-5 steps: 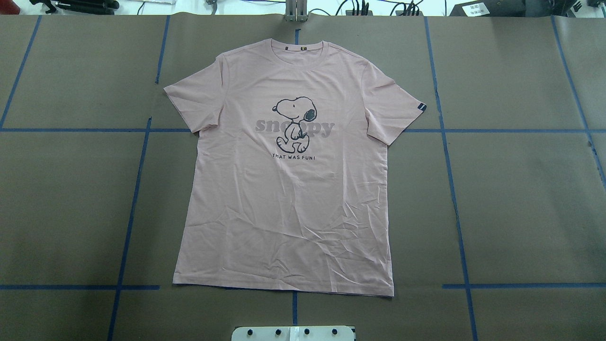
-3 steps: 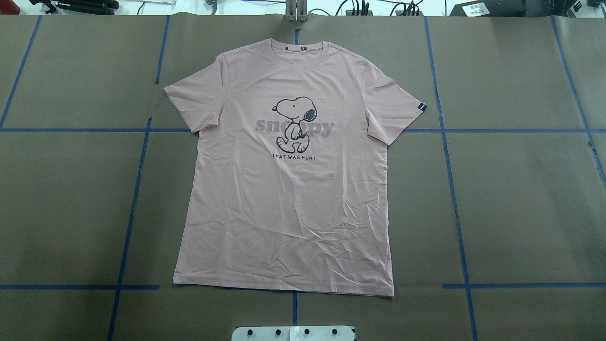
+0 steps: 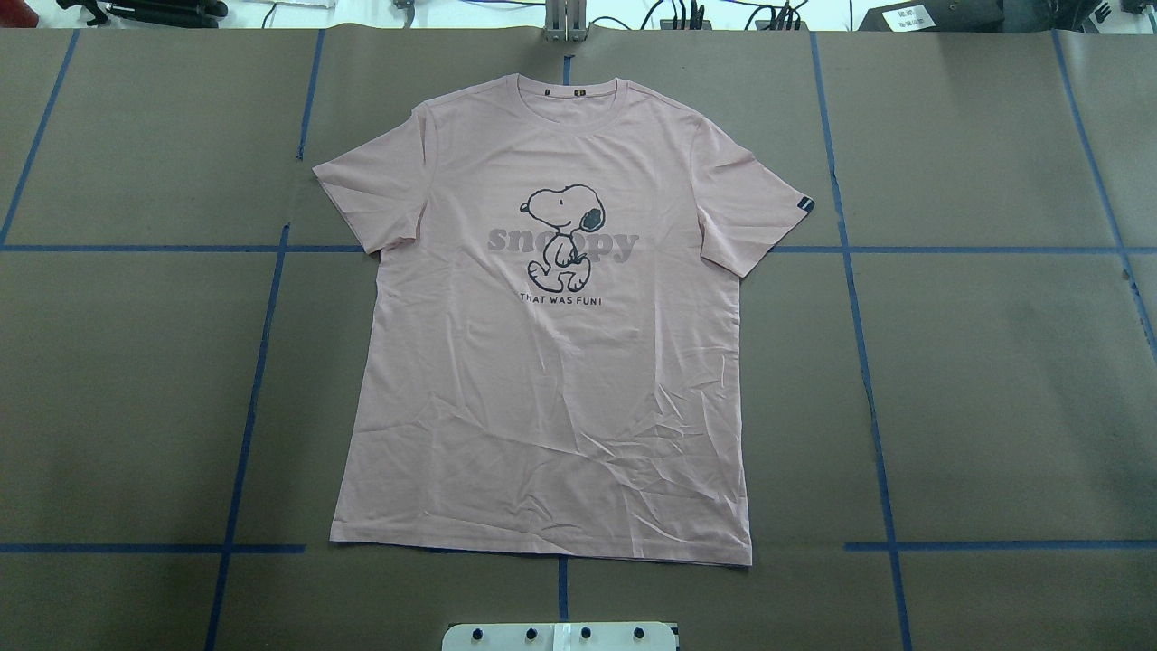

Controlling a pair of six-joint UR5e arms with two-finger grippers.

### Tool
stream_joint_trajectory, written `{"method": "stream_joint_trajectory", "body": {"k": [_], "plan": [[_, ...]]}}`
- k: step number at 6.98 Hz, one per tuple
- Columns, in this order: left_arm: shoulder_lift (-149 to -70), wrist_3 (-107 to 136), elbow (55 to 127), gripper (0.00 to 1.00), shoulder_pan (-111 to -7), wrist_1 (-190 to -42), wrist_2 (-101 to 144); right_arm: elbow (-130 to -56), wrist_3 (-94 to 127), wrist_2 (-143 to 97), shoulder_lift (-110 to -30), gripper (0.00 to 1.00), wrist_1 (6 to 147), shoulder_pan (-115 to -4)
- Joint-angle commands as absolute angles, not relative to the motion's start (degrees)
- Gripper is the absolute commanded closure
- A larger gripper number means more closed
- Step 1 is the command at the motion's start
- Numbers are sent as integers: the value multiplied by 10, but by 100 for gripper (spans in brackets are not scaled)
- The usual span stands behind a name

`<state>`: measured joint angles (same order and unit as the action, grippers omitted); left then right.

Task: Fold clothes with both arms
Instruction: 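Move the right gripper in toward the shirt's sleeve nearest it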

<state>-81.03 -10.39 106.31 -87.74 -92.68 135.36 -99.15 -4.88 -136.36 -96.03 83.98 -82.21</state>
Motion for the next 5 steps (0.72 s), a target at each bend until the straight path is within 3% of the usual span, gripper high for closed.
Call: {"method": "stream_joint_trajectory", "body": {"k": [1,5], "plan": [[-814,-105,1062,0,-877,-932,1357,-992,-33,-1382,-944,0,756,-735],[-818,-105,1057,0,-877,-933,1354,-901,466,-1227,-733,0,593,-565]]}}
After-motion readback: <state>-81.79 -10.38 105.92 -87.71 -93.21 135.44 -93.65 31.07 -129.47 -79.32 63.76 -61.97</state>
